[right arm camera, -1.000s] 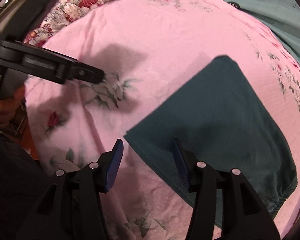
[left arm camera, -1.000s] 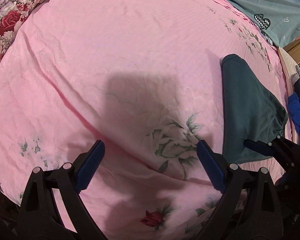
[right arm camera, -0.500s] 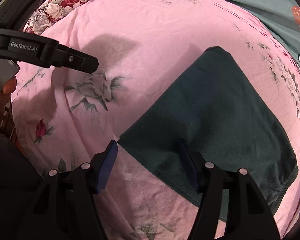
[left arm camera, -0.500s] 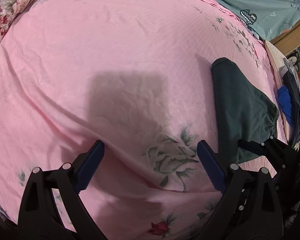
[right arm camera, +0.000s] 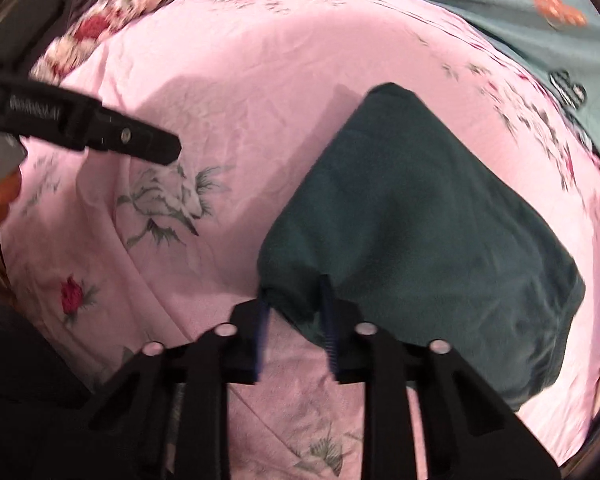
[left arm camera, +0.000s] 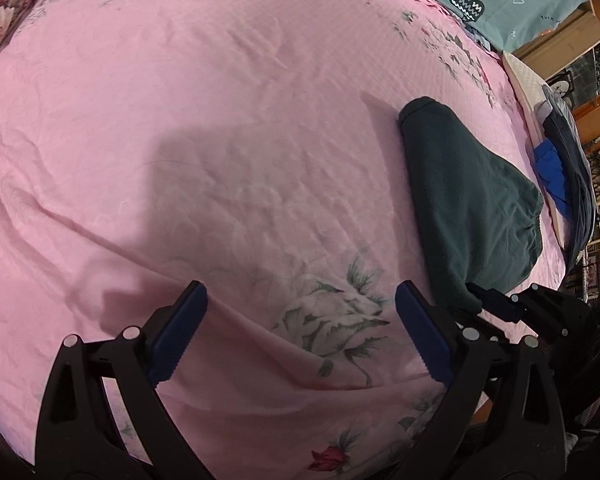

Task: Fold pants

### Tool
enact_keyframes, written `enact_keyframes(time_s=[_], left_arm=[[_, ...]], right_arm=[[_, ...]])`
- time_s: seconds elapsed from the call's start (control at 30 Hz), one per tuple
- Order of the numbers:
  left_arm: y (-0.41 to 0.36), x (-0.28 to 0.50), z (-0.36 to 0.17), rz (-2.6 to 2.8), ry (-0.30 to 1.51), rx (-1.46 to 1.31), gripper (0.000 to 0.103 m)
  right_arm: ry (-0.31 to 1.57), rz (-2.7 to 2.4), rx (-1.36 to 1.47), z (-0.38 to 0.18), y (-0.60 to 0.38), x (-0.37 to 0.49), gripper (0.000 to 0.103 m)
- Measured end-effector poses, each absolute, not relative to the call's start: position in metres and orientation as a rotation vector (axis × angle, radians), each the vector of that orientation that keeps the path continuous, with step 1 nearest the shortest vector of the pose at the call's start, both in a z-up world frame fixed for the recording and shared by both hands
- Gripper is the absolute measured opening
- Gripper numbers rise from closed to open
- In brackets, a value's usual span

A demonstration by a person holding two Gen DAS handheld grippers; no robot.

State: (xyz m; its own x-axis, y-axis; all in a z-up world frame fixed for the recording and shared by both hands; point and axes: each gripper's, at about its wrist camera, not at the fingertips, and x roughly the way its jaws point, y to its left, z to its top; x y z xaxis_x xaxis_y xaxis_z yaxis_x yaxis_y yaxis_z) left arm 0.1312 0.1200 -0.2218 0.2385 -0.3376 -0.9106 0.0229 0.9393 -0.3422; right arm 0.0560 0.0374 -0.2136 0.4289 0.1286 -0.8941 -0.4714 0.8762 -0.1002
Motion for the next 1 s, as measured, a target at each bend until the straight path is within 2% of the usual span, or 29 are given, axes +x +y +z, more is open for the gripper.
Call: enact_keyframes(time_s=[0.07, 0.37, 0.57, 0.73, 0.87, 1.0], left_arm=[[0.113, 0.133, -0.222, -0.275, 1.319, -0.290, 0.097], [0.071, 0.156, -0.227, -0.515, 1.400, -0.599, 0.097], [0.032, 0.166, -0.237, -0.572, 1.451, -0.648, 0.093], [0.021, 0.169, -0.246, -0.555, 1.491, -0.701, 0.082], [0.012, 0.172, -0.259, -0.588, 1.567, -0.788, 0.047], [-0.008, 0.170, -0.259, -0.597, 1.607, -0.739, 0.047]], right_arm=[[1.067, 0.373, -0.312, -0.210, 0.030, 0.056, 0.011], [1.022, 0.412, -0.221, -0.190, 0.016, 0.050, 0.009], [1.000, 0.457, -0.208, -0.184, 0.007, 0.048, 0.007], [0.982, 0.482, -0.205, -0.182, -0.003, 0.045, 0.006], [0.972, 0.495, -0.188, -0.183, -0.010, 0.044, 0.006], [0.959, 0.508, -0.172, -0.181, -0.017, 0.045, 0.006]])
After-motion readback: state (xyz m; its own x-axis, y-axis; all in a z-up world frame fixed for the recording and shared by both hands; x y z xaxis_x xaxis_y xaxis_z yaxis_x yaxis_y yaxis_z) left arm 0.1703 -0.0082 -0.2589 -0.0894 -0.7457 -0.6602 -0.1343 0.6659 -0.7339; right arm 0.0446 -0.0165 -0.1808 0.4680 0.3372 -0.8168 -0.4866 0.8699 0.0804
